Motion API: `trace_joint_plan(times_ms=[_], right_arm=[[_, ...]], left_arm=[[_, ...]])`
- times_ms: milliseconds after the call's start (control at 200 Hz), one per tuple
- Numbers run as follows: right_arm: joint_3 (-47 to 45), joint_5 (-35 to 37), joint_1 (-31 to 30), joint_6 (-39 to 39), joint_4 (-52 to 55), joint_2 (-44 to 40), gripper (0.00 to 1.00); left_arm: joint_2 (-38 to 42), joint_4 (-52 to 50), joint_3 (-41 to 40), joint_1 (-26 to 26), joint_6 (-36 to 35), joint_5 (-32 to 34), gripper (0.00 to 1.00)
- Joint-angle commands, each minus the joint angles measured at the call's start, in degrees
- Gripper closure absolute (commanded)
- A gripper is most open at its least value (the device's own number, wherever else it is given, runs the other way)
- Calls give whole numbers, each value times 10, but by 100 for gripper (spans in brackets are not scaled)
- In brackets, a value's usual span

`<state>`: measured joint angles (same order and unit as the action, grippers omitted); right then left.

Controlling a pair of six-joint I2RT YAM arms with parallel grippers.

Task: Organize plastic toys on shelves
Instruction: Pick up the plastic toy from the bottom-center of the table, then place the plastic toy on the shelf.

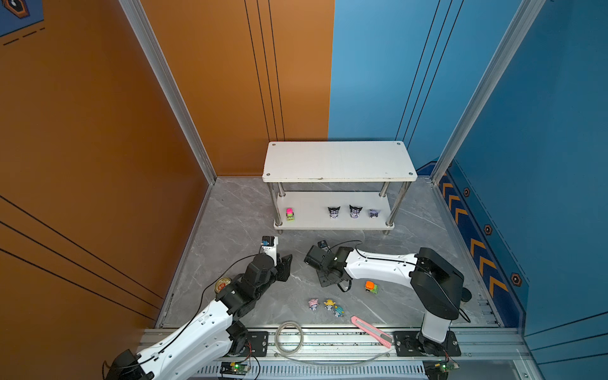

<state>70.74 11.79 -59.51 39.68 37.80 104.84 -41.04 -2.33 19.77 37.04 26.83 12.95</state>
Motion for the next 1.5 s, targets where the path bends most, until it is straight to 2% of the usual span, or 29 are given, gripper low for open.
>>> trace_joint_plan(times_ms=[0,225,591,1026,1492], right_arm=[[58,6,26,-30,12,14,91],[184,2,52,-77,33,81,91],[347,2,90,-118,54,172,92],[432,32,104,-138,37,218,93],[447,71,104,-135,-30,248,91]], left_arm=[[26,-49,16,-12,-7,35,47],[33,-72,11,-44,3,33,46],[36,-66,1,-61,10,19,46],[12,-42,-4,-68,10,6,46],[5,-35,-8,-70,12,4,46]])
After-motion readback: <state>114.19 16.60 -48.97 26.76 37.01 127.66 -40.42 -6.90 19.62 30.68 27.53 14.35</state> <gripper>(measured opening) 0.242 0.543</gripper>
